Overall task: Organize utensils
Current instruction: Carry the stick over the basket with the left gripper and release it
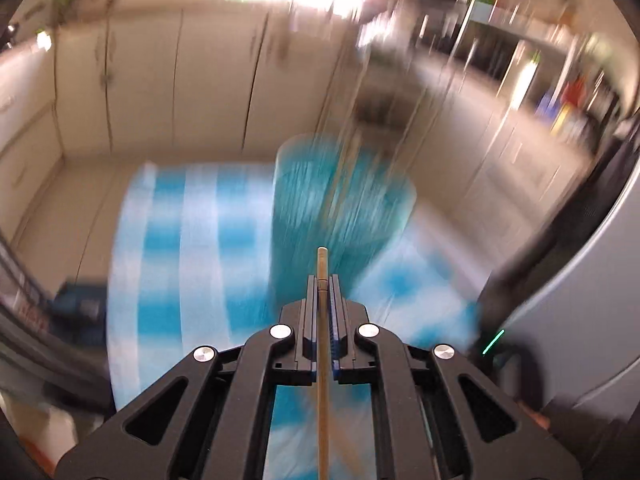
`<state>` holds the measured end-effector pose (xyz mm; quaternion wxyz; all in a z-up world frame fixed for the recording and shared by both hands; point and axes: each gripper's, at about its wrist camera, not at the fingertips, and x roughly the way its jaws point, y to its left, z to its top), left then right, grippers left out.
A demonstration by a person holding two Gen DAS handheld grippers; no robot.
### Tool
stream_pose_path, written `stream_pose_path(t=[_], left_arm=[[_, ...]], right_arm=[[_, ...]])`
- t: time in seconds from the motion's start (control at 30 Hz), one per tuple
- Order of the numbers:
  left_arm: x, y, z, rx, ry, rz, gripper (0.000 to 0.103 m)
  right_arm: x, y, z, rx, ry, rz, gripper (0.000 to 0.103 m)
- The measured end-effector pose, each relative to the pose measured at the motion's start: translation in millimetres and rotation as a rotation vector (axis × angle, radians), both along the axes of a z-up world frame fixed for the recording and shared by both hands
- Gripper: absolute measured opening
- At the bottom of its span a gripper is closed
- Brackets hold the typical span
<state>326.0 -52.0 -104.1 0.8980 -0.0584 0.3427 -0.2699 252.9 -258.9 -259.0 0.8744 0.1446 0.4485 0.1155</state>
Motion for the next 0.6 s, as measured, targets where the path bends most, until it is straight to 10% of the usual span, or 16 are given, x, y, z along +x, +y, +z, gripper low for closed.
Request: stream_pose_path(t=[0.27,0.6], left_arm=[[17.5,-24.0,92.1,-0.235,-0.428,0.158,0.005],[72.4,-87.8,38.6,-0.075,-0.526,0.322,0.005]], right_arm=[[-1.0,-7.4,-0.8,0.045,0.002,-0.008,0.008],[-2.0,-16.5,-3.1,0.124,0.012,-0.018,0.008]])
